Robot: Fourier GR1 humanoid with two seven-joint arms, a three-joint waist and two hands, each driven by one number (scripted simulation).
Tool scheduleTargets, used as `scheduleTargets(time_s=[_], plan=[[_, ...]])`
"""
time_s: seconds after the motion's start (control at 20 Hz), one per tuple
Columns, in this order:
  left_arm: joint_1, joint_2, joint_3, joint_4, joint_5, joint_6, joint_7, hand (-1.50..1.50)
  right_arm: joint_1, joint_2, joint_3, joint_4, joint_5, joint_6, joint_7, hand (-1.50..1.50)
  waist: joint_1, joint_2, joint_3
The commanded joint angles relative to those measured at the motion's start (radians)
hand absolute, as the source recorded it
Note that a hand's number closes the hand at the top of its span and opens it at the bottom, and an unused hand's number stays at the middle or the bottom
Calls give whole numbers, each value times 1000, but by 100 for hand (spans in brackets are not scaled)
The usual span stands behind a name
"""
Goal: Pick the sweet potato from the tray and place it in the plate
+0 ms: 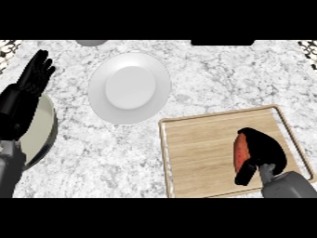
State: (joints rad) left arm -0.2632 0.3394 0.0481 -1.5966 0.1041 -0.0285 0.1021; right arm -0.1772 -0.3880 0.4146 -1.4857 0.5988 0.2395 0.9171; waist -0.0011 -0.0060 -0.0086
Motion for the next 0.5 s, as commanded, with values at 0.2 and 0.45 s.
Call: scheduleTargets(time_s=[0.2,0.45], plan=[[10,-11,13,6,-12,-15,-11,0,77,24,10,43,230,-219,7,150,-1,5,9],[11,-26,12,17,-24,1,-15,0,196,62,51,-79,411,-342,182,150,-9,4,8]])
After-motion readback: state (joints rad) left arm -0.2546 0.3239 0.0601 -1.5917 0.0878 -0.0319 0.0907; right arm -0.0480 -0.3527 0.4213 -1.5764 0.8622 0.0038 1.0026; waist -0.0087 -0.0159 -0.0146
